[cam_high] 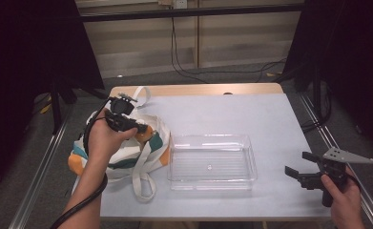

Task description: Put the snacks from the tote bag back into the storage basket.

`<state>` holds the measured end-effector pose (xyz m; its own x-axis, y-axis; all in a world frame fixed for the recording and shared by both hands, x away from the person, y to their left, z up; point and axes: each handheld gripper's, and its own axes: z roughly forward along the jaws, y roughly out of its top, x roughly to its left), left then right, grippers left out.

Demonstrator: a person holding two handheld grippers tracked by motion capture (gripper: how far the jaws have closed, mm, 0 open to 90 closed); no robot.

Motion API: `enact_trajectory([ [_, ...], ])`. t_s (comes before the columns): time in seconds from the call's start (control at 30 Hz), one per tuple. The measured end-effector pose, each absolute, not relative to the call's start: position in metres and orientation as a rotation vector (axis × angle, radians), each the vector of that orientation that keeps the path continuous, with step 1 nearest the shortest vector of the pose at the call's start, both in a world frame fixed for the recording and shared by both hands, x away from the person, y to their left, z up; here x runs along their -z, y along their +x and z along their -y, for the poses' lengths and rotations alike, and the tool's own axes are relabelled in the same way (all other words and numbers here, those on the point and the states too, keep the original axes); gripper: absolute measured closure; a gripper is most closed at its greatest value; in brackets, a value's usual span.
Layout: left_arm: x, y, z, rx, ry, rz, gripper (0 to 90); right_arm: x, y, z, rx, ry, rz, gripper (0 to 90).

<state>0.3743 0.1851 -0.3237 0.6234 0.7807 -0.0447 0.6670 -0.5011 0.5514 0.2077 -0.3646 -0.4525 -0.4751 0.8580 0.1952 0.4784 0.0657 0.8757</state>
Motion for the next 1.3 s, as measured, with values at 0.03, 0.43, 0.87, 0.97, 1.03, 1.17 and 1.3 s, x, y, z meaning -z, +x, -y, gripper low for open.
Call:
enact_trajectory([
  [0.03, 0.323, 0.375, -0.185, -0.279, 2.325, -1.144, 59.3, 0.453, 0.208, 0.365, -1.38, 1.332, -1.977, 0.2],
  [0.43, 0.308, 0.382, -0.181, -0.233, 2.354, -1.209, 59.4, 0.453, 0.207, 0.366, -1.385, 1.337, -1.968, 0.2],
  [0.87, 0.268, 0.38, -0.177, -0.23, 2.367, -1.201, 59.4, 0.453, 0.208, 0.365, -1.391, 1.334, -1.974, 0.2],
  [0.97, 0.257, 0.379, -0.174, -0.25, 2.37, -1.187, 59.4, 0.453, 0.208, 0.366, -1.392, 1.336, -1.972, 0.2],
  [1.03, 0.251, 0.379, -0.174, -0.238, 2.368, -1.181, 59.4, 0.453, 0.208, 0.366, -1.391, 1.337, -1.968, 0.2],
  [1.17, 0.24, 0.379, -0.171, -0.223, 2.383, -1.162, 59.5, 0.453, 0.207, 0.367, -1.396, 1.337, -1.968, 0.2],
  [1.3, 0.231, 0.379, -0.171, -0.231, 2.375, -1.175, 59.4, 0.453, 0.208, 0.367, -1.394, 1.337, -1.969, 0.2],
])
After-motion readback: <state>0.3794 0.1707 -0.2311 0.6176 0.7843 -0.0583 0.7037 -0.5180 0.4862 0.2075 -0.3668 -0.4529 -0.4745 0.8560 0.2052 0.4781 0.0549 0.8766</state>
